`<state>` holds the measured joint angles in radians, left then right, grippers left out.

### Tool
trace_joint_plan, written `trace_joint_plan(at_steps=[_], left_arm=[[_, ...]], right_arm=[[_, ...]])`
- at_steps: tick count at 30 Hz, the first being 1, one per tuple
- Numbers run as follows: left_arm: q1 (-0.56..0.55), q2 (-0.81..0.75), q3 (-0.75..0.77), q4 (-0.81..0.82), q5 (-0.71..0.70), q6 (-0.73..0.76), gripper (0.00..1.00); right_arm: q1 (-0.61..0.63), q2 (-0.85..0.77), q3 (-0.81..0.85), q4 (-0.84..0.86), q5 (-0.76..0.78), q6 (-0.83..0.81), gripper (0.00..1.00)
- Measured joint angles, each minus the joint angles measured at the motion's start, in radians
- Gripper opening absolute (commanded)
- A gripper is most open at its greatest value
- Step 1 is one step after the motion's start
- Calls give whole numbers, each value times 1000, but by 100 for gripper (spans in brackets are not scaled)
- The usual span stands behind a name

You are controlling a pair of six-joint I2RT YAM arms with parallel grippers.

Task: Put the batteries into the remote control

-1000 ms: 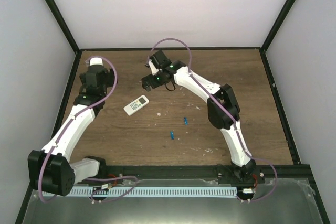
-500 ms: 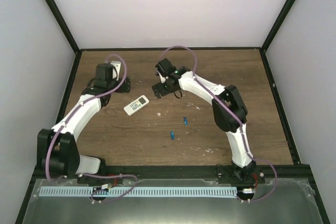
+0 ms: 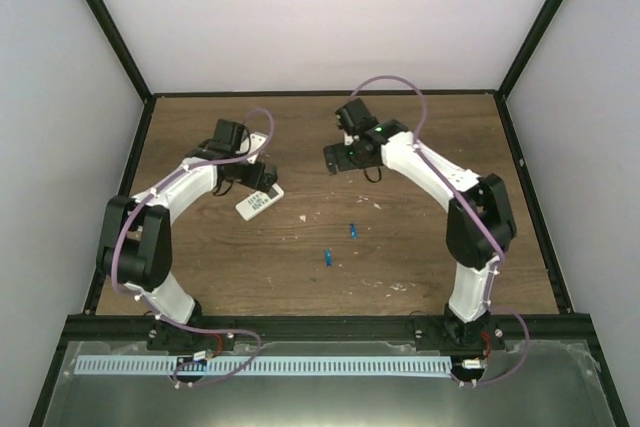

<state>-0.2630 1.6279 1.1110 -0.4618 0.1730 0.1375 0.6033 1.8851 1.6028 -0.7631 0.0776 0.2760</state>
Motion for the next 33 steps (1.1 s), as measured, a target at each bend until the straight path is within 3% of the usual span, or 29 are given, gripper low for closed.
trace_joint_plan(at_steps=[7,22,33], left_arm=[[-18,84,43,-105,30,54,100],[-109,211,109,-222,-27,107,100],[-113,240,146,-239,-109,109,100]], right_arm=[[-93,-114,-81,-22,14,18,100],[-97,-117,-111,-46,26,17,100],[-97,-117,-111,-57,30,13,100]])
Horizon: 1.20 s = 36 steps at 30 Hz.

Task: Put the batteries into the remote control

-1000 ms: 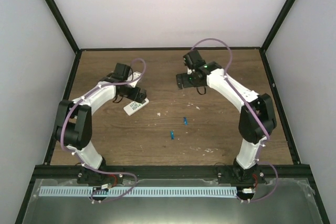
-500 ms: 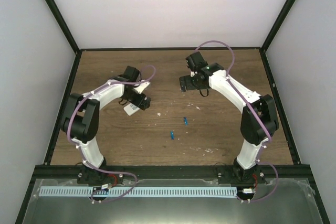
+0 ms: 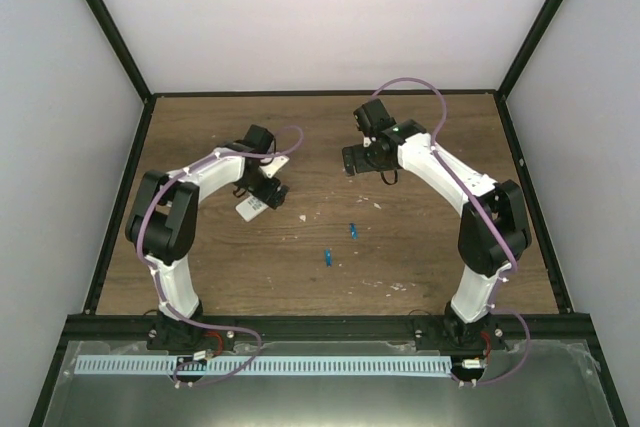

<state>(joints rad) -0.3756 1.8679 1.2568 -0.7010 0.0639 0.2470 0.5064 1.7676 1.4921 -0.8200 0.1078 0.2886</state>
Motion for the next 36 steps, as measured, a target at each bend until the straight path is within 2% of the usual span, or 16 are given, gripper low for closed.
trace_joint_plan(at_steps=[11,18,29,36], left_arm=[[0,35,15,1,-6,13,98],[0,50,18,-2,21,24,80],[0,65,34,-18,36,23,57],[1,67,64,-26,55,8,49]], right_arm=[[0,1,7,-6,1,-7,100],[0,2,18,-8,-1,-11,100],[0,2,18,-10,-2,-11,100],[0,-4,10,6,-22,-11,100]])
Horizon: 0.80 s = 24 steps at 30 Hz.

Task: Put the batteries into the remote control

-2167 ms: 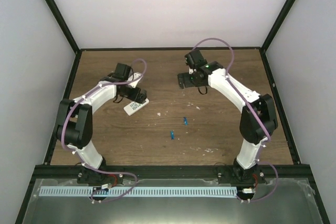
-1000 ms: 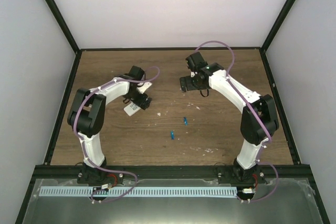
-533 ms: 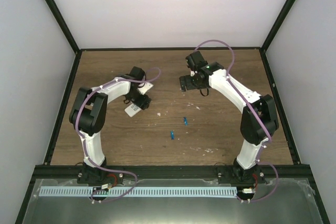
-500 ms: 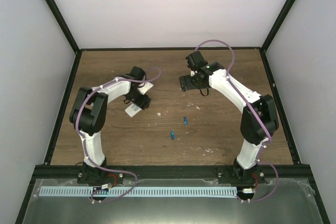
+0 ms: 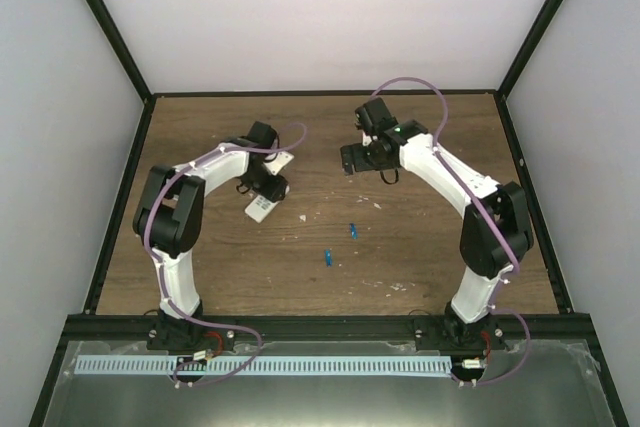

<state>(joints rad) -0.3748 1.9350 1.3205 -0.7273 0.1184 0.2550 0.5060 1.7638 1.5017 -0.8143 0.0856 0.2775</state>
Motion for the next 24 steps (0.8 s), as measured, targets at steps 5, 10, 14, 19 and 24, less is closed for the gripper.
trace_joint_plan(at_steps=[5,10,14,19,24], left_arm=[[3,-3,62,-2,103,-48,46],[10,-53,93,30,237,-161,45],[31,-139,63,126,356,-314,44],[97,-305,-100,388,513,-579,42],[104,-371,-163,546,605,-731,40]], right_arm=[[0,-76,-103,103,-125,-3,100],[0,-190,-254,258,-291,5,100],[0,-274,-380,400,-399,16,100],[0,-373,-538,607,-549,44,100],[0,-401,-596,780,-698,101,100]])
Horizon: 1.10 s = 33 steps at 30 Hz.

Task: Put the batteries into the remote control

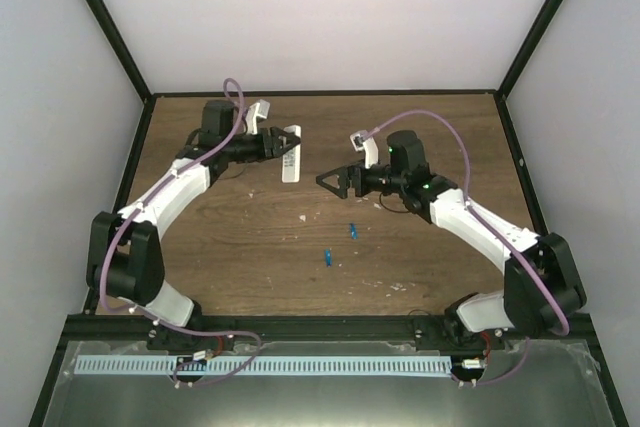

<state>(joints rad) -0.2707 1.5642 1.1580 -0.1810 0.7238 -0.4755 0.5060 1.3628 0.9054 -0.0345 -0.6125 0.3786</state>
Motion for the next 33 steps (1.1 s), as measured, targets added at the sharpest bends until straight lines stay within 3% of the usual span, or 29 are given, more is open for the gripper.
trace_joint_plan(at_steps=[4,10,16,33], left_arm=[[-16,-54,-47,82,40,-82,40],[-46,-117,-82,128,15,-163,40],[-56,-131,-177,274,27,-280,39],[-82,-203,-206,531,183,-354,37]], right_arm=[[0,9,3,95,-98,40,100],[0,47,59,83,-126,45,100],[0,60,64,135,-203,74,100],[0,137,59,354,-418,227,100]])
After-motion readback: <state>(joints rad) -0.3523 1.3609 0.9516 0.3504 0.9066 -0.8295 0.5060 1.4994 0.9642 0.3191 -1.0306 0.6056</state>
